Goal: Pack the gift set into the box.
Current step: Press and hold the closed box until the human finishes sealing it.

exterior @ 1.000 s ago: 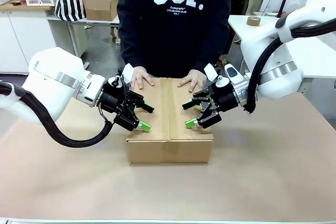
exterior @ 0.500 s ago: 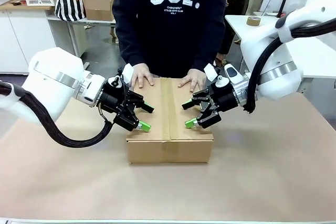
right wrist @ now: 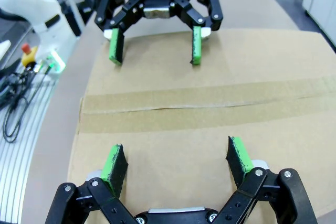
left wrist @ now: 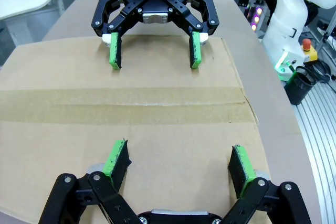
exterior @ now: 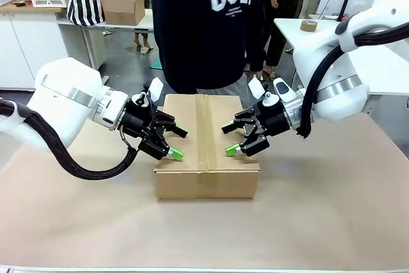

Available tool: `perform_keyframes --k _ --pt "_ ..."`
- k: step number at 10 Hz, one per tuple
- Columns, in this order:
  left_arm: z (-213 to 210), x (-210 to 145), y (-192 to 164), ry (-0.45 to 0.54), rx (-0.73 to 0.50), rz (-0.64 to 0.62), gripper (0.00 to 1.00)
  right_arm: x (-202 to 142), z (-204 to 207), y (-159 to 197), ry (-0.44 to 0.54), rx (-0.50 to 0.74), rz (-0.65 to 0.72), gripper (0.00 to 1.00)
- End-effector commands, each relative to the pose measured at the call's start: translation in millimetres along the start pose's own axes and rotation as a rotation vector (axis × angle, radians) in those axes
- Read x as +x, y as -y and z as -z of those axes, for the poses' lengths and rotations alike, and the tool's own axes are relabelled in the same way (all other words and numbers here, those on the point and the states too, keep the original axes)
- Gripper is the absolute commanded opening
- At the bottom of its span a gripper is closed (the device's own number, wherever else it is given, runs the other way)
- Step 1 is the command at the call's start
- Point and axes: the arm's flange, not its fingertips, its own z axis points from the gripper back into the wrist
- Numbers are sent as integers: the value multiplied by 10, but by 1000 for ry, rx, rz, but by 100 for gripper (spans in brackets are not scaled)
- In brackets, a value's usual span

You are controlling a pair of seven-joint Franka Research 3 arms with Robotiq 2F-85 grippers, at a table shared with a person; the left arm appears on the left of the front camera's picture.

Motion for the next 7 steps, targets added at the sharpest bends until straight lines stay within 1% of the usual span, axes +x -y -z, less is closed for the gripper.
perform_keyframes --k 1,7 --pt "-1 -19 6 7 -7 -12 100 -18 3 -28 -8 1 0 100" --pt "-1 -19 6 7 -7 -12 100 -18 3 -28 -8 1 0 100"
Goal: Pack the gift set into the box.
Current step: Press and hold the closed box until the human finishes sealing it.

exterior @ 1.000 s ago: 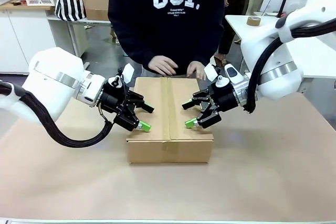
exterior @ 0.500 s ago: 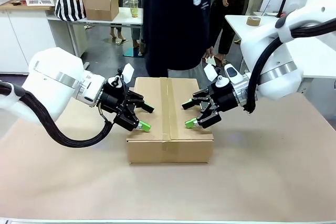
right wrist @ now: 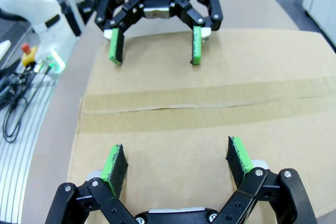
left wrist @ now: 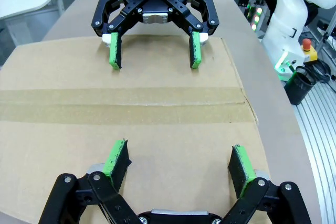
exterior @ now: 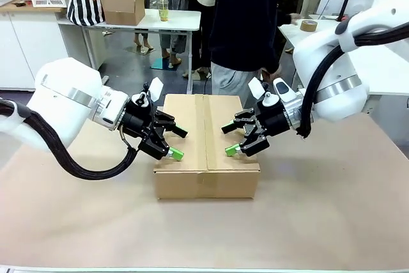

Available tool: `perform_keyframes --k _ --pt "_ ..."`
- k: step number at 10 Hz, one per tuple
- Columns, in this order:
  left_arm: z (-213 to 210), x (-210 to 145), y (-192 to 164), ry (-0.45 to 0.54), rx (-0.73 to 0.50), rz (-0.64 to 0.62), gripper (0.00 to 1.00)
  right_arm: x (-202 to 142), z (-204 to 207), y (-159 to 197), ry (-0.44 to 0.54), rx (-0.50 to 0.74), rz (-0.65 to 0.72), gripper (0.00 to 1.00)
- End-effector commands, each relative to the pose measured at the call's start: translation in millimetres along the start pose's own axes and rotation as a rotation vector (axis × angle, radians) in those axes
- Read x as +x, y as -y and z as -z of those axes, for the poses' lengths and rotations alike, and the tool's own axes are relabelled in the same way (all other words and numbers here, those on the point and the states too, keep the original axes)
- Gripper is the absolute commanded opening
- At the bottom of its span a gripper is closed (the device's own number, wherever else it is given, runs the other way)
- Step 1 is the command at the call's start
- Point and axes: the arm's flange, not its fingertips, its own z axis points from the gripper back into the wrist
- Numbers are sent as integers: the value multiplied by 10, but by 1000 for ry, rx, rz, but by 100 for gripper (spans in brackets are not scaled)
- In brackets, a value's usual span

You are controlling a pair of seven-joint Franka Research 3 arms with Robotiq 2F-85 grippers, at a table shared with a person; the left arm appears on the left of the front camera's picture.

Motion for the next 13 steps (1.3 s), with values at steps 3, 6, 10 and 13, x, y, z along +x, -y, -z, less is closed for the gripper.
perform_keyframes --k 3,6,10,13 --pt "-1 -19 6 6 -7 -12 100 -18 4 -28 -8 1 0 100" --pt "-1 -19 6 6 -7 -12 100 -18 4 -28 -8 1 0 100" --pt "-1 -19 6 6 -7 -12 100 -18 4 -28 -8 1 0 100" --pt "-1 -19 6 6 -7 -12 100 -18 4 -28 -8 1 0 100"
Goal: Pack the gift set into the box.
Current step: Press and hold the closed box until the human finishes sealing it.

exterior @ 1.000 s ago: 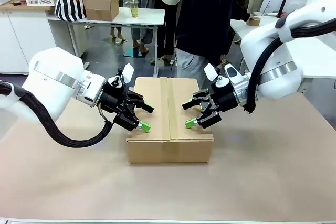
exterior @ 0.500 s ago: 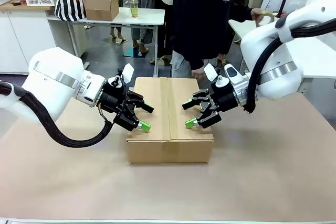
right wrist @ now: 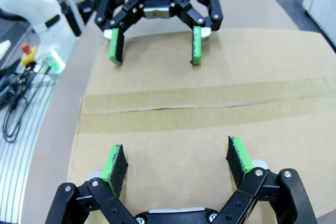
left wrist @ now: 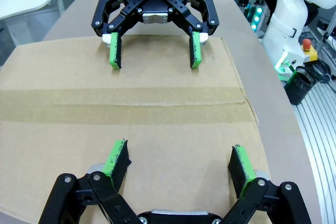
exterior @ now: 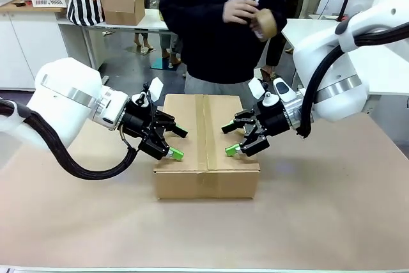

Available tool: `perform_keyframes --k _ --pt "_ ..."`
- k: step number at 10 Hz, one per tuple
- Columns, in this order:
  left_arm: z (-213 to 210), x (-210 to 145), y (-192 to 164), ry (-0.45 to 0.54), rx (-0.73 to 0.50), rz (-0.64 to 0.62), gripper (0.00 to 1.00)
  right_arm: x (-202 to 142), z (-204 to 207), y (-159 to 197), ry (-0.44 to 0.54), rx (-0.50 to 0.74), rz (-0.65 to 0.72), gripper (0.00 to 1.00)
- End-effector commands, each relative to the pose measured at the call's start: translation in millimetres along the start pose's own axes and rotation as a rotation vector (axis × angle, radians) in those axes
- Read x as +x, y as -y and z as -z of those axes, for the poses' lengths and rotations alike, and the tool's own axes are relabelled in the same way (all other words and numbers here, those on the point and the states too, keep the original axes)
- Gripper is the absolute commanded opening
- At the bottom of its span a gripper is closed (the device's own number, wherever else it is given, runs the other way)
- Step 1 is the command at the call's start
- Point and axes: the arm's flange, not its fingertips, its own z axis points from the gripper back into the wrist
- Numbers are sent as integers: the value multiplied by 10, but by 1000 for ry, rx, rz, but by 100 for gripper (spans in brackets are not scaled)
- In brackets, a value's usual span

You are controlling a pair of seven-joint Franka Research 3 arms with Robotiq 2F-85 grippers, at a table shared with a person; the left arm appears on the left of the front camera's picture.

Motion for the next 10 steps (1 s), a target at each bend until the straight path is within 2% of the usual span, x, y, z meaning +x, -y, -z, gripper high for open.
perform_keyframes --k 1,10 --pt "-1 -19 6 6 -7 -12 100 -18 4 -28 -8 1 0 100" --pt "-1 -19 6 6 -7 -12 100 -18 4 -28 -8 1 0 100"
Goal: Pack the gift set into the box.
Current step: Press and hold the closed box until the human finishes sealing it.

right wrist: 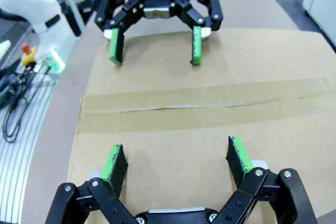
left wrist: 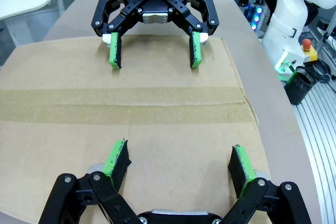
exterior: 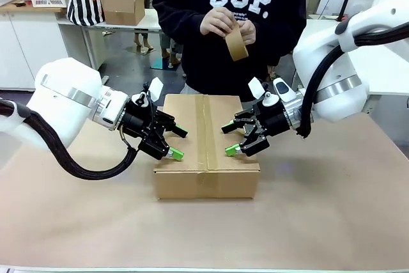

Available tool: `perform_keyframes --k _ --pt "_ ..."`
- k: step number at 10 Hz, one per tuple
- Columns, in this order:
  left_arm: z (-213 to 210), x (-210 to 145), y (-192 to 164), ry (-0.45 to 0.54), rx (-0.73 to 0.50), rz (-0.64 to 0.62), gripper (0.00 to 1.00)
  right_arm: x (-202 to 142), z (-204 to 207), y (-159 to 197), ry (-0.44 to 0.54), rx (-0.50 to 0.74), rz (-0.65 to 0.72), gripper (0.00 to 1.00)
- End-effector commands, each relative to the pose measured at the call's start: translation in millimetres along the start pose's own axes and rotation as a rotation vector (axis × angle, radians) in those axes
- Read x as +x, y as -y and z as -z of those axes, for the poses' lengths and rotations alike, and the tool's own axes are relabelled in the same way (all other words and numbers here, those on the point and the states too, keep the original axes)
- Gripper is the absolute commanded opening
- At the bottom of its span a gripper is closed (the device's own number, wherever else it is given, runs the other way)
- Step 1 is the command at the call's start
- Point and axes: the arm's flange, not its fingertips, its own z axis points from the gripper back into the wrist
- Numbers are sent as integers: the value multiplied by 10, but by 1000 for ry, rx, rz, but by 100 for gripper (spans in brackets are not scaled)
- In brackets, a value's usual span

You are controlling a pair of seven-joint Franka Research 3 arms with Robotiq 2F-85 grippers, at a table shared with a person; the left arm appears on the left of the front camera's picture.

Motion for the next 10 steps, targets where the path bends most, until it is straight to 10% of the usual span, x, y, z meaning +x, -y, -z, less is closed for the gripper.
perform_keyframes --k 1,10 --pt "-1 -19 6 6 -7 -12 100 -18 4 -28 -8 1 0 100" --pt "-1 -19 6 6 -7 -12 100 -18 4 -28 -8 1 0 100"
